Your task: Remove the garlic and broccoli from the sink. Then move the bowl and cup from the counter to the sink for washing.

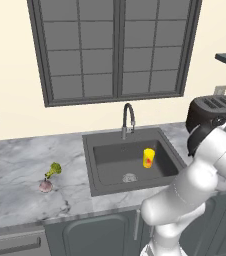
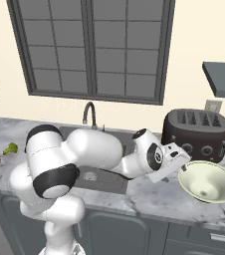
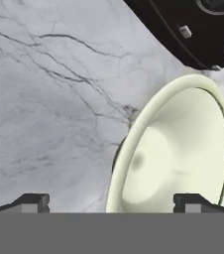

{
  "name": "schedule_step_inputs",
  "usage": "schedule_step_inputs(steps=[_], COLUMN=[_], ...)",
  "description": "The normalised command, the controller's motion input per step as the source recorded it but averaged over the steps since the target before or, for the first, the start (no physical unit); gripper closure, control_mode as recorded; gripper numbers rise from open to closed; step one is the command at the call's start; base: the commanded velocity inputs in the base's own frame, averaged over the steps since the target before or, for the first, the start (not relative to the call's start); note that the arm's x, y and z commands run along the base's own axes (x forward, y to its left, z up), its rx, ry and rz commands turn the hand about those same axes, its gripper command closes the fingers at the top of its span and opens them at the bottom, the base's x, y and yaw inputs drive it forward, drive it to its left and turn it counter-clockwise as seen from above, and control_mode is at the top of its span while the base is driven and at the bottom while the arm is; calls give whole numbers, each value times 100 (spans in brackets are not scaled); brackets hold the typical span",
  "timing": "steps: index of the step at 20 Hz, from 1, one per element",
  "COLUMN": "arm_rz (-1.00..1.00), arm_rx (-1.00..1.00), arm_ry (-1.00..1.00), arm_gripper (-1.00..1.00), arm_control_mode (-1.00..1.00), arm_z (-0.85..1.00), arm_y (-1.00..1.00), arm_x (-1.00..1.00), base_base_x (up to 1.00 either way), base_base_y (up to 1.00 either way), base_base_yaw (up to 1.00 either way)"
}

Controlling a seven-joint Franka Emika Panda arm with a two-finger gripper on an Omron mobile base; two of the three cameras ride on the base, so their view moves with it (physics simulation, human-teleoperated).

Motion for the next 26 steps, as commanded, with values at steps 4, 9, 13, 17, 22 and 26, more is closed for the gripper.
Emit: schedule_step_inputs(steps=[4,9,13,17,22,26], arm_rz=[0,0,0,0,0,0], arm_rx=[3,5,0,0,0,0], arm_ry=[8,5,1,0,2,0], arm_gripper=[-100,-100,-100,-100,-100,-100], arm_control_mode=[-100,-100,-100,-100,-100,-100], arm_z=[-10,-11,-7,-9,-16,-15], arm_y=[-5,-6,-16,-20,-12,-7], arm_x=[15,13,14,12,13,7], base_base_x=[0,0,0,0,0,0], base_base_y=[0,0,0,0,0,0], base_base_yaw=[0,0,0,0,0,0])
